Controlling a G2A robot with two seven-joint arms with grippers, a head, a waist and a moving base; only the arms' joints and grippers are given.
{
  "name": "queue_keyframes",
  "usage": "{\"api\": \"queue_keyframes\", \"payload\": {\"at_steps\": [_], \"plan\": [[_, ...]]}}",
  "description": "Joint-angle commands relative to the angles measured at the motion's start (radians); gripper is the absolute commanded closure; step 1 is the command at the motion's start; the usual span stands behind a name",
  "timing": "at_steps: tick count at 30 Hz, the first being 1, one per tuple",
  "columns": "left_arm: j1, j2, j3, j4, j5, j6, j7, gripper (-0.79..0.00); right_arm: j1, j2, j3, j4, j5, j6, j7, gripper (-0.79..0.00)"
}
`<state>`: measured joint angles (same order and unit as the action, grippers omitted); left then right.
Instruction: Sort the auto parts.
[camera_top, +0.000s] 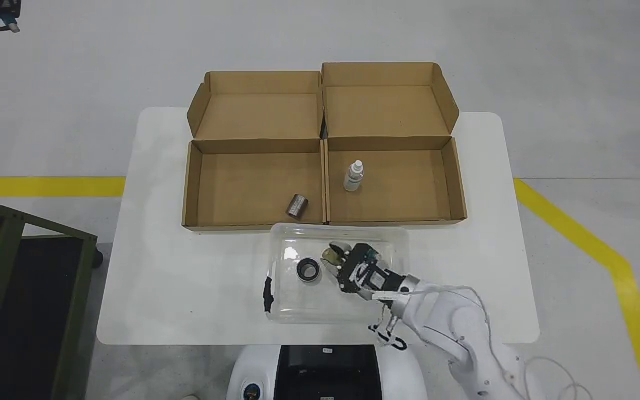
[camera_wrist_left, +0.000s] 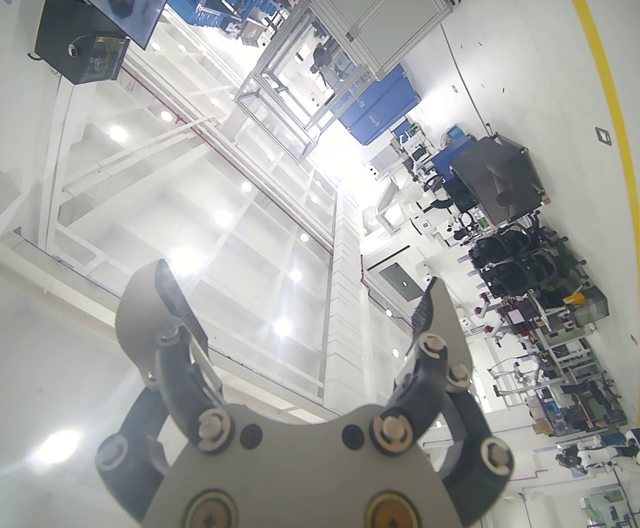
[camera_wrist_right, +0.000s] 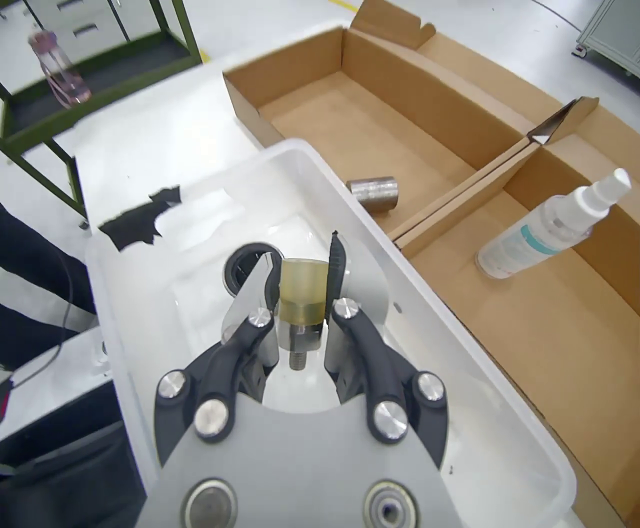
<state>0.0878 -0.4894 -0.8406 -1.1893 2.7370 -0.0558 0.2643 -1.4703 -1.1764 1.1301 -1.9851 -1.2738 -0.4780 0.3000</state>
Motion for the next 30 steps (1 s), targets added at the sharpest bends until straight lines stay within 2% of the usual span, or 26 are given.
{"api": "queue_keyframes", "payload": {"at_steps": [1,17,30], "plan": [[0.0,0.0,0.0,0.0,0.0,0.0,0.0,-0.785,0.006,-0.001,0.012,0.022,0.065,-0.022,-0.063,0.0],[0.0,0.0,0.0,0.0,0.0,0.0,0.0,-0.785,0.09,-0.018,0.036,0.107,0.432,-0.172,-0.41,0.0],[0.0,0.0,0.0,0.0,0.0,0.0,0.0,-0.785,0.089,-0.022,0.094,0.099,0.597,-0.245,-0.53,0.0]]}}
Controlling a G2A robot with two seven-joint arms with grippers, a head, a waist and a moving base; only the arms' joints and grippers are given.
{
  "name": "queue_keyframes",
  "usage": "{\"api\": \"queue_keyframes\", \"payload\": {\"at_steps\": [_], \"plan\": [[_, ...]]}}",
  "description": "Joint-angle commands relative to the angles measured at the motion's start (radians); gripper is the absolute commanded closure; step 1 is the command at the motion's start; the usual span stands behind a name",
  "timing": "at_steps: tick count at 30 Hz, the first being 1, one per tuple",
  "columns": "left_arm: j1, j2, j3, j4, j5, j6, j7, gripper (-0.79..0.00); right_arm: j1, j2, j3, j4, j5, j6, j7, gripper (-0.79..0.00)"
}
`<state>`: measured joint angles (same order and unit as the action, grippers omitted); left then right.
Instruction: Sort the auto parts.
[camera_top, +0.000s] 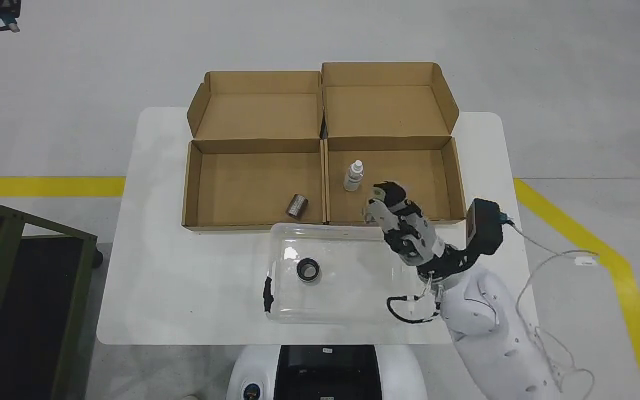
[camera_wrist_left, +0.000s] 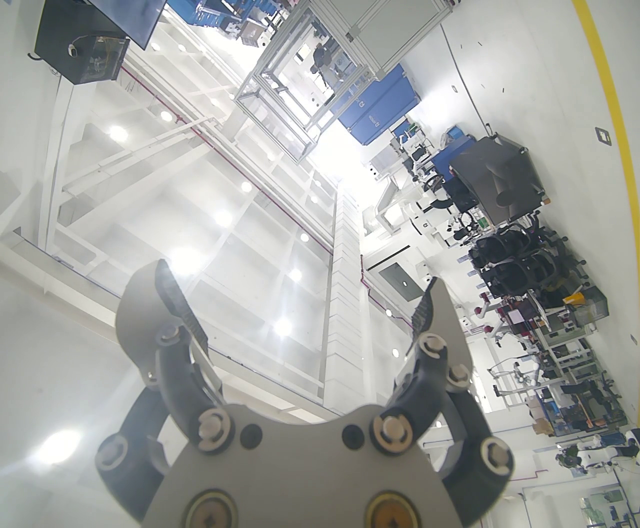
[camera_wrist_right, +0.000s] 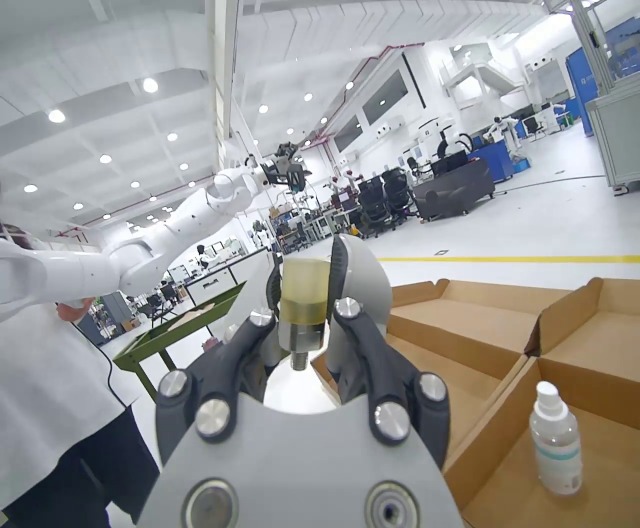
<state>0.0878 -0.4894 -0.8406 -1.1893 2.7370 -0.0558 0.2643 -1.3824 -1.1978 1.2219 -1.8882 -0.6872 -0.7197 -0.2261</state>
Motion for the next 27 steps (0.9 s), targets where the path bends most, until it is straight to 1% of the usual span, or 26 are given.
{"api": "queue_keyframes", "payload": {"at_steps": [1,8,12,21,25,27], "plan": [[0.0,0.0,0.0,0.0,0.0,0.0,0.0,-0.785,0.001,-0.001,0.003,0.004,0.023,-0.007,-0.01,0.0],[0.0,0.0,0.0,0.0,0.0,0.0,0.0,-0.785,0.013,-0.008,0.003,0.02,0.099,-0.028,-0.039,0.0],[0.0,0.0,0.0,0.0,0.0,0.0,0.0,-0.785,0.02,-0.012,0.007,0.032,0.131,-0.024,-0.049,0.0],[0.0,0.0,0.0,0.0,0.0,0.0,0.0,-0.785,0.038,-0.02,0.007,0.049,0.185,-0.025,-0.042,0.0],[0.0,0.0,0.0,0.0,0.0,0.0,0.0,-0.785,0.041,-0.022,0.014,0.063,0.151,0.006,-0.023,0.0],[0.0,0.0,0.0,0.0,0.0,0.0,0.0,-0.785,0.044,-0.02,0.03,0.072,0.048,0.068,0.014,0.0]]}}
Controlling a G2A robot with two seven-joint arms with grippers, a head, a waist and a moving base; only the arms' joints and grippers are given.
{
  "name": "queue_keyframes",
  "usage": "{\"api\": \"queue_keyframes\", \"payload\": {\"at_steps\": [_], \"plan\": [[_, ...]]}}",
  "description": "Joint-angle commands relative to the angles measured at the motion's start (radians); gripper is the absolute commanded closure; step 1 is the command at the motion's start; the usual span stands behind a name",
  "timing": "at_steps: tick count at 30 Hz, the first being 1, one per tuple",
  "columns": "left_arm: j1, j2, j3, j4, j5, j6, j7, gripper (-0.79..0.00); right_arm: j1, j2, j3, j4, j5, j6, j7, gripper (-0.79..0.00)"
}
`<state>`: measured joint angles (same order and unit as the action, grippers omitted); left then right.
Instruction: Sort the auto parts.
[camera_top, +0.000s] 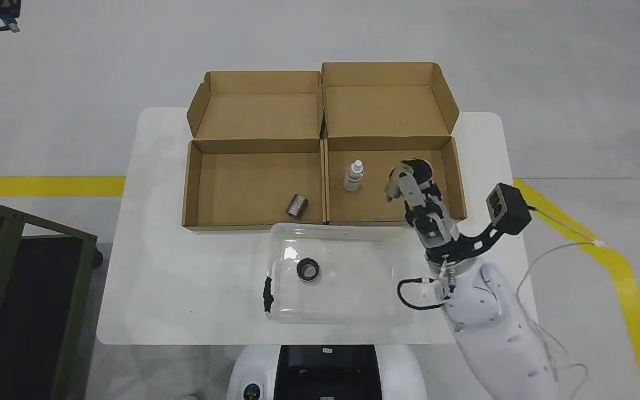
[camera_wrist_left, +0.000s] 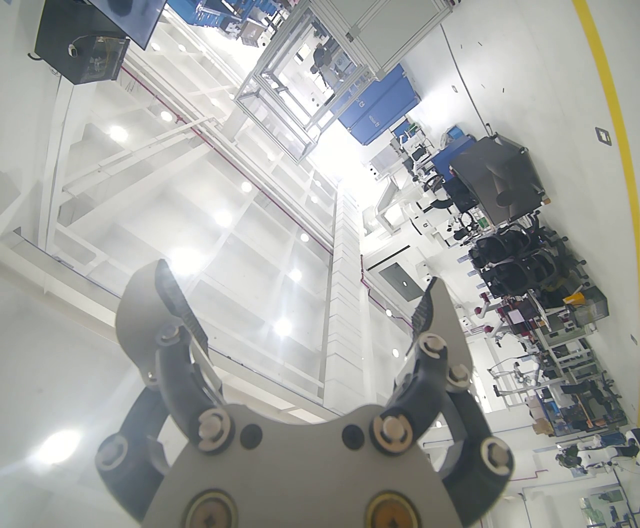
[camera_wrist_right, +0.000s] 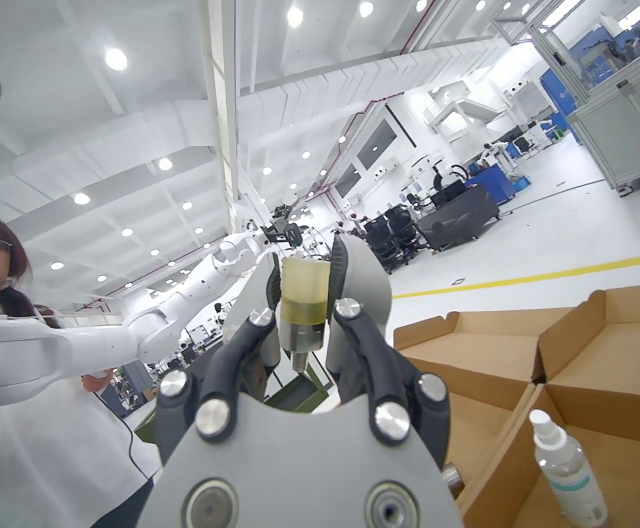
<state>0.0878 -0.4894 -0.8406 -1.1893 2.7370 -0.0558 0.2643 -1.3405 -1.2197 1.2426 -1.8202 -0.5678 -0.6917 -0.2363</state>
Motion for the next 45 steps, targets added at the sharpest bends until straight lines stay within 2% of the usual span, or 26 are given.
{"api": "queue_keyframes", "payload": {"at_steps": [1,4,9,14,22,28,37,41,45], "plan": [[0.0,0.0,0.0,0.0,0.0,0.0,0.0,-0.785,0.003,0.002,0.014,0.002,-0.134,0.076,0.043,0.0],[0.0,0.0,0.0,0.0,0.0,0.0,0.0,-0.785,0.005,0.007,0.02,0.004,-0.352,0.197,0.131,0.0],[0.0,0.0,0.0,0.0,0.0,0.0,0.0,-0.785,0.009,0.006,0.012,0.037,-0.454,0.3,0.201,0.0],[0.0,0.0,0.0,0.0,0.0,0.0,0.0,-0.785,0.053,0.008,0.013,0.069,-0.563,0.383,0.327,0.0],[0.0,0.0,0.0,0.0,0.0,0.0,0.0,-0.785,0.124,0.003,0.009,0.129,-0.537,0.416,0.47,0.0],[0.0,0.0,0.0,0.0,0.0,0.0,0.0,-0.785,0.181,0.002,-0.007,0.191,-0.581,0.436,0.583,0.0],[0.0,0.0,0.0,0.0,0.0,0.0,0.0,-0.785,0.243,-0.003,-0.045,0.257,-0.584,0.399,0.685,0.0],[0.0,0.0,0.0,0.0,0.0,0.0,0.0,-0.785,0.276,-0.005,-0.068,0.29,-0.582,0.366,0.748,-0.2],[0.0,0.0,0.0,0.0,0.0,0.0,0.0,-0.785,0.298,-0.008,-0.082,0.306,-0.581,0.366,0.776,-0.274]]}}
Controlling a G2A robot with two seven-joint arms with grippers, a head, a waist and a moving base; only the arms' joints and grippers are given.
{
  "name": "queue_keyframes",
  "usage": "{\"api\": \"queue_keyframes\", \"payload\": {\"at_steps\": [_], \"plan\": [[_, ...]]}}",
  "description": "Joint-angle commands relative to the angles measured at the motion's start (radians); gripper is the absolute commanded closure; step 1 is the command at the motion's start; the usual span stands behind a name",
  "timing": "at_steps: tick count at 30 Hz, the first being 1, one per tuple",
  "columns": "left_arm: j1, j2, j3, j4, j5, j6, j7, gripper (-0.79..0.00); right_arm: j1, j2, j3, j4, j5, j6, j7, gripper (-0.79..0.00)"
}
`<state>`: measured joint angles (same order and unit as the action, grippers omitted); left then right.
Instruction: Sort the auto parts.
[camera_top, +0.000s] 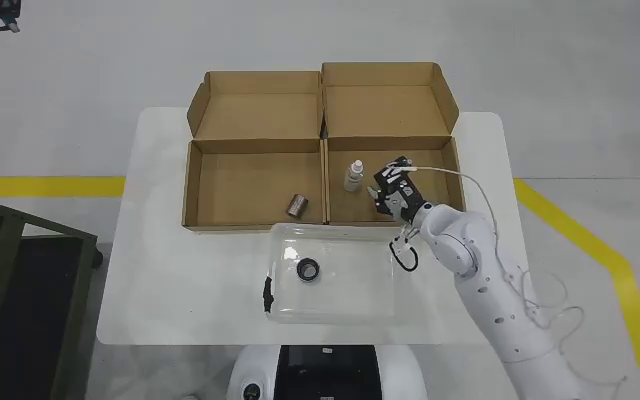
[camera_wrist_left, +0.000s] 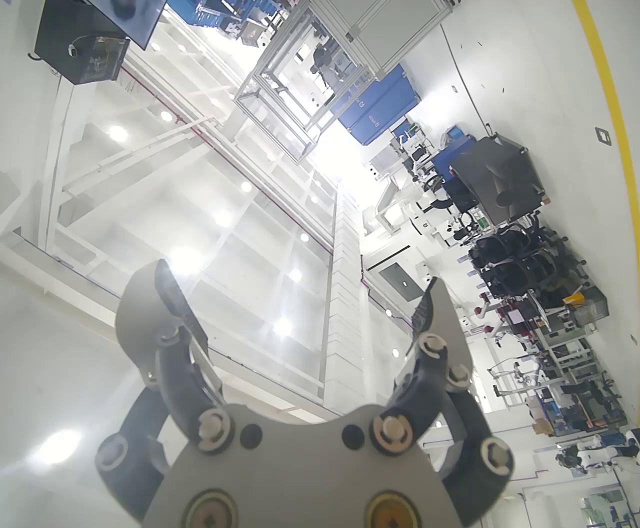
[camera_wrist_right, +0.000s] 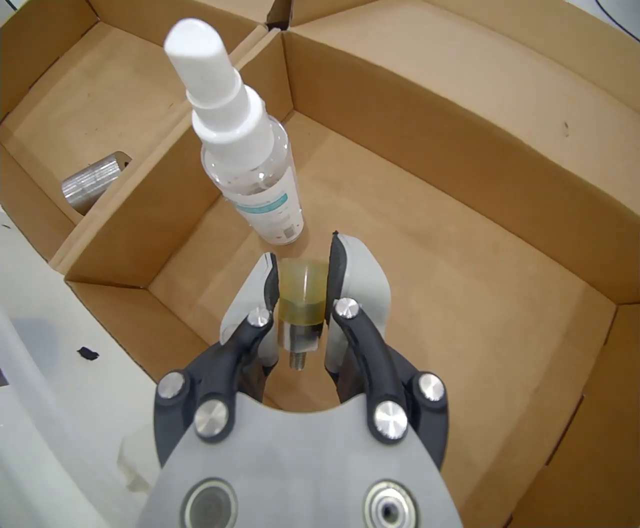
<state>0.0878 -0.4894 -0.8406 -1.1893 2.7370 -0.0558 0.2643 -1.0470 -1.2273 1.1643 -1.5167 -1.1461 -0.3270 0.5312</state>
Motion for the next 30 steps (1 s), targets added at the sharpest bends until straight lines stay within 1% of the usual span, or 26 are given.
{"api": "queue_keyframes", "payload": {"at_steps": [1,5,9,12,14,16,20,24,26,28,30], "plan": [[0.0,0.0,0.0,0.0,0.0,0.0,0.0,-0.785,0.008,-0.001,-0.006,0.006,0.001,0.004,0.012,-0.289],[0.0,0.0,0.0,0.0,0.0,0.0,0.0,-0.785,0.021,-0.003,-0.018,0.018,-0.002,0.002,0.038,-0.372],[0.0,0.0,0.0,0.0,0.0,0.0,0.0,-0.785,0.016,-0.002,-0.009,-0.011,-0.002,0.003,0.018,-0.388],[0.0,0.0,0.0,0.0,0.0,0.0,0.0,-0.785,-0.019,0.004,0.011,-0.081,-0.018,0.006,0.013,-0.44],[0.0,0.0,0.0,0.0,0.0,0.0,0.0,-0.785,-0.048,0.01,0.031,-0.132,-0.03,0.001,0.013,-0.489],[0.0,0.0,0.0,0.0,0.0,0.0,0.0,-0.785,-0.084,0.014,0.051,-0.186,-0.003,-0.009,-0.014,-0.517],[0.0,0.0,0.0,0.0,0.0,0.0,0.0,-0.785,-0.158,0.024,0.09,-0.305,-0.006,-0.027,-0.056,-0.588],[0.0,0.0,0.0,0.0,0.0,0.0,0.0,-0.785,-0.221,0.034,0.096,-0.421,-0.087,-0.084,-0.103,-0.646],[0.0,0.0,0.0,0.0,0.0,0.0,0.0,-0.785,-0.247,0.036,0.082,-0.452,-0.104,-0.117,-0.132,-0.68],[0.0,0.0,0.0,0.0,0.0,0.0,0.0,-0.785,-0.259,0.038,0.061,-0.479,-0.135,-0.154,-0.144,-0.69],[0.0,0.0,0.0,0.0,0.0,0.0,0.0,-0.785,-0.27,0.037,0.04,-0.492,-0.118,-0.178,-0.17,-0.699]]}}
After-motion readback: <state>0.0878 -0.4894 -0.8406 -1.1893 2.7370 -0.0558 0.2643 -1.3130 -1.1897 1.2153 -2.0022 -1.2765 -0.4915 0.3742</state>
